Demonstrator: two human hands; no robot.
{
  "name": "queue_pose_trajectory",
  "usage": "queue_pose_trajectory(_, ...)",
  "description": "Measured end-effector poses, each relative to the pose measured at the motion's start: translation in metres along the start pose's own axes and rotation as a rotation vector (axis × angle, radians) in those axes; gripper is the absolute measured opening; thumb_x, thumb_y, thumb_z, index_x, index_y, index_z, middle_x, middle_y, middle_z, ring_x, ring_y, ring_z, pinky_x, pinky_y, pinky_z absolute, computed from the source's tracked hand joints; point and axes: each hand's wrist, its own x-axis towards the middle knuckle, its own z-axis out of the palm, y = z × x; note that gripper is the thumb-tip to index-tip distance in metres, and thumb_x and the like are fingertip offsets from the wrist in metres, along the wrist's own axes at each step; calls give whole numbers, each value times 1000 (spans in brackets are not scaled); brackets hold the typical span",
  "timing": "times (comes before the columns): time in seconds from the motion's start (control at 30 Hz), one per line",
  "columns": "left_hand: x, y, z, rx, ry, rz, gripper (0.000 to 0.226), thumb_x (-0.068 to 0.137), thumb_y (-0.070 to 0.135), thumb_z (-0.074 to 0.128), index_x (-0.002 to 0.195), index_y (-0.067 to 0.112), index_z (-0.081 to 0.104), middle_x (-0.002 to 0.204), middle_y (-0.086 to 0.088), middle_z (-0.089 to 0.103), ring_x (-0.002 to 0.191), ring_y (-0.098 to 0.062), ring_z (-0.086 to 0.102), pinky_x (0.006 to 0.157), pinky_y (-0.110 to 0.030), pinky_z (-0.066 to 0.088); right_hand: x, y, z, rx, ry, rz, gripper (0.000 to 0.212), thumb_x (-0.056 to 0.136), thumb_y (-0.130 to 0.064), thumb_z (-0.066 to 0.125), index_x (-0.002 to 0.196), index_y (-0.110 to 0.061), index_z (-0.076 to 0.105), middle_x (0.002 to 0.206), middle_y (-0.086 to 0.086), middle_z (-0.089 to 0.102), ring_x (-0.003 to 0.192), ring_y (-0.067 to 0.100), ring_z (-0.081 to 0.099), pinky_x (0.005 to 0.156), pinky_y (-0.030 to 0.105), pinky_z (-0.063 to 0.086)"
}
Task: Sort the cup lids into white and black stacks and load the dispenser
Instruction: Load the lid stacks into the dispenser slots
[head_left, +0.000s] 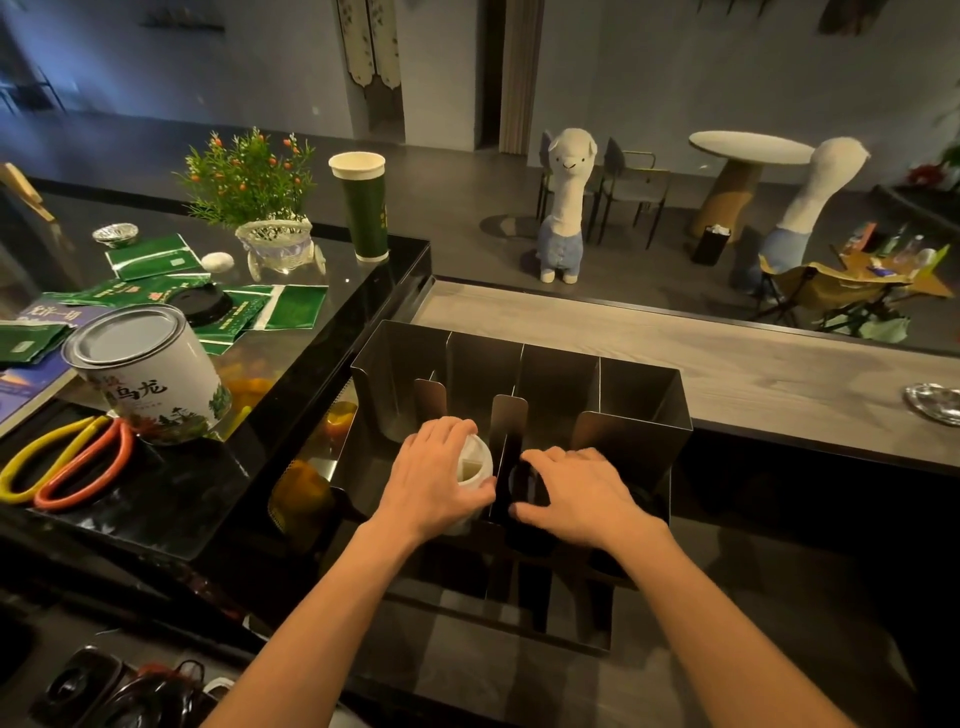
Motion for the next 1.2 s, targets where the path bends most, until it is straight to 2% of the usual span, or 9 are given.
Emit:
queue_pose_trajectory(0.13, 0, -1, 0, -4, 2, -13, 64, 79, 58, 69, 132, 26, 52, 128, 9, 56, 118, -10, 50, 103, -32, 43, 0, -5, 8, -61, -16, 23, 80, 91, -71, 47, 155, -27, 28, 148, 7, 47, 135, 26, 47, 114, 40, 31)
queue_pose_trajectory(0.27, 0, 1, -1, -1, -5, -27, 63, 79, 58, 70, 131, 28, 52, 127, 11, 56, 116, -9, 49, 100, -28, 42, 2, -1, 2, -78, -76, -7, 89, 83, -73, 57, 154, -28, 28, 147, 6, 47, 134, 25, 46, 114, 40, 32)
queue_pose_trajectory(0.4, 0, 1, 0, -10, -4, -34, 63, 79, 58, 70, 131, 27, 53, 127, 10, 57, 116, -9, 49, 97, -25, 38, 2, -2, -2, -37, -90, -48, 90, 80, -61, 69, 154, -28, 30, 146, 2, 47, 133, 23, 45, 110, 40, 37)
queue_pose_trajectory(0.63, 1, -3, -5, -19, -83, -8, 71, 78, 59, 70, 137, 26, 50, 135, 10, 54, 124, -11, 48, 102, -27, 37, -3, -4, 1, -11, -107, -63, 92, 83, -49, 74, 157, -29, 22, 163, 3, 20, 146, 28, 30, 111, 42, 39)
queue_pose_trajectory(0.77, 0, -4, -10, 14, -147, 13, 74, 79, 58, 69, 142, 27, 46, 142, 10, 50, 130, -12, 45, 110, -36, 40, 0, -7, 1, -56, -132, -6, 92, 84, -61, 67, 157, -28, 22, 154, 7, 38, 137, 28, 43, 107, 41, 42)
queue_pose_trajectory(0.87, 0, -2, -10, 51, -133, 37, 73, 82, 58, 66, 145, 28, 45, 147, 8, 47, 137, -13, 41, 115, -39, 35, 1, -14, 4, -113, -89, 18, 93, 85, -68, 62, 157, -24, 22, 152, 10, 41, 137, 30, 45, 109, 43, 39)
queue_pose_trajectory(1.03, -4, 7, -8, 127, -19, 167, 66, 83, 59, 64, 137, 22, 58, 143, -1, 54, 137, -21, 47, 115, -44, 37, -17, -10, 12, -3, -11, -2, 97, 87, -71, 56, 161, -27, 9, 165, 7, 19, 151, 28, 22, 122, 44, 20)
queue_pose_trajectory(1.13, -6, 25, -5, 47, 110, 276, 48, 85, 48, 69, 123, 20, 67, 126, 1, 66, 118, -17, 61, 102, -36, 45, -30, 0, 12, 138, 218, -4, 75, 94, -62, 54, 156, -28, 29, 158, -3, 34, 144, 18, 34, 116, 35, 29)
queue_pose_trajectory(1.2, -3, 37, -4, 15, 62, 325, 40, 87, 45, 69, 119, 20, 68, 118, 4, 68, 108, -14, 63, 97, -32, 48, -37, 13, 10, 191, 375, 25, 55, 95, -53, 56, 143, -27, 48, 138, -8, 52, 125, 12, 49, 100, 27, 40)
